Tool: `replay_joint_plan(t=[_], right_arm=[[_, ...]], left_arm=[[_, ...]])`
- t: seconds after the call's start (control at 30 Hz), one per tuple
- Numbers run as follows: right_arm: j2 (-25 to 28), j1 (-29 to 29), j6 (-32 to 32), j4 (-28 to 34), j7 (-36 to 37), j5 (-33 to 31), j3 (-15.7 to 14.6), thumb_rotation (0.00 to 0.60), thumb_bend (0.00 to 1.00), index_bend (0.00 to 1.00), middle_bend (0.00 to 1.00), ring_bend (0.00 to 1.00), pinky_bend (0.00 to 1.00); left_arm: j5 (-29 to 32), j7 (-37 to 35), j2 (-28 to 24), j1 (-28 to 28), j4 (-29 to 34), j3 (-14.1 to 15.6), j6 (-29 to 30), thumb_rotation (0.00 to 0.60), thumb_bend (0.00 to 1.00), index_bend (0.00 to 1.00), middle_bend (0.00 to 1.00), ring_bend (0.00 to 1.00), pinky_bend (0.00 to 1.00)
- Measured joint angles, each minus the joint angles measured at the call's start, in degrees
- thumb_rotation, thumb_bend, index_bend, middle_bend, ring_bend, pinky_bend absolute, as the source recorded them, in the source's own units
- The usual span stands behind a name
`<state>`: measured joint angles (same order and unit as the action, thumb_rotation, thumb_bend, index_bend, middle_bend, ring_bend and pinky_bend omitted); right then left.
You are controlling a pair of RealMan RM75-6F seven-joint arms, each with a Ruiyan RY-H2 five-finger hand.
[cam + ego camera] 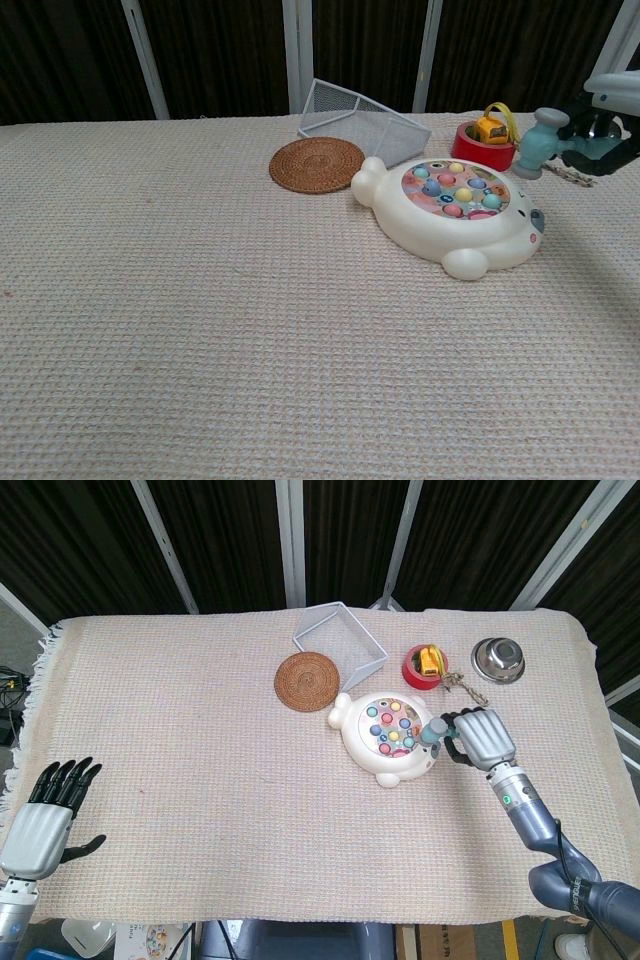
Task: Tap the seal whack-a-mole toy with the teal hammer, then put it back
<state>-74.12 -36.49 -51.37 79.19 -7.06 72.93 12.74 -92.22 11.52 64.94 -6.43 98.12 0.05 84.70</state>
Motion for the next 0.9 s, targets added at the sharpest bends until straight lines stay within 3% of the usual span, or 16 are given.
replay_joint_plan(t=[0.37,0.9], right_arm=[[-3.2,-5.4,3.7,-0.8,-14.1,-7.6,0.0,0.600,0.78,0.98,0.82,0.63,0.44],[-4.5,-6.6,4.4,-2.3,-17.9,-11.3,-2.4,0.600,0.78,0.99,0.82,0.63,0.44]], left_arm=[[1.4,-1.4,0.2,-0.2,-1.3,-0.1,-0.8,0.600,0.13,0.00,0.00,0.00,0.00],[1.5,-1.7,0.6,-0.5,-1.8,-0.1,-1.3,0.600,0.13,0.00,0.00,0.00,0.00]])
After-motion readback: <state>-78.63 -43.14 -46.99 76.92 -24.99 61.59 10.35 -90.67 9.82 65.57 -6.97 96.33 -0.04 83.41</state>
